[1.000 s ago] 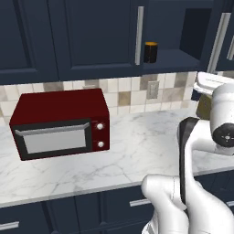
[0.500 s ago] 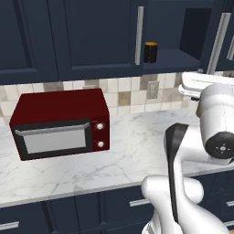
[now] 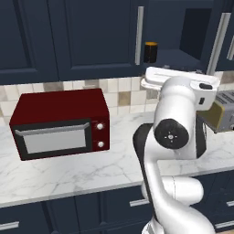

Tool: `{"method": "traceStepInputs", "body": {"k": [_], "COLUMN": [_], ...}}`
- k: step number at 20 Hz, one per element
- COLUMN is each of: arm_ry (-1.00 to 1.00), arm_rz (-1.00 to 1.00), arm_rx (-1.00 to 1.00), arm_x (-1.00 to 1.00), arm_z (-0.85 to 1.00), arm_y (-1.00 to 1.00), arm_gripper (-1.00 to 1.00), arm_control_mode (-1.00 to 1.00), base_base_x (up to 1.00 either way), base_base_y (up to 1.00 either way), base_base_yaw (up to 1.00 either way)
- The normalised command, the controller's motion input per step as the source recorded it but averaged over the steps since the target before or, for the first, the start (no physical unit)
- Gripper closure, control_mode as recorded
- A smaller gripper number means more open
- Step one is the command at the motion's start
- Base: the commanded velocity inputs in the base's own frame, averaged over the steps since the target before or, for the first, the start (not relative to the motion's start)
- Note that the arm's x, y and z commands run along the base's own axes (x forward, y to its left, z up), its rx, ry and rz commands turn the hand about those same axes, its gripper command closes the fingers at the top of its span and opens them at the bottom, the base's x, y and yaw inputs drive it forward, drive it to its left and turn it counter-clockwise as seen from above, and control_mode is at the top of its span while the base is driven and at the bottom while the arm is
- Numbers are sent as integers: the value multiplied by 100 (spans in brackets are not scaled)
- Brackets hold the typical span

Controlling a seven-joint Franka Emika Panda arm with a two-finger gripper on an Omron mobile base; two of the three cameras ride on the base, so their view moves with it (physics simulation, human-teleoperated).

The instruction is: Open the cabinet directly in front. Then move the beer and the mug to the dining counter with the jar on it.

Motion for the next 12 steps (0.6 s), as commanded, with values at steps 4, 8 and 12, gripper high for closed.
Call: {"method": "traceStepInputs", "body": {"k": [4,8,12], "arm_ry": [18,21,11], "arm_rz": [-20,-31,-28], "arm_rx": [-2,0,0], "arm_x": [92,82,83], "arm_z": [0,0,0], "arm_y": [25,11,-1], "arm_gripper": [-100,-100,-100], "arm_control_mode": [-100,-100,-100], "base_base_x": [0,0,0], "base_base_y": [0,0,0], "base_base_yaw": [0,0,0]}}
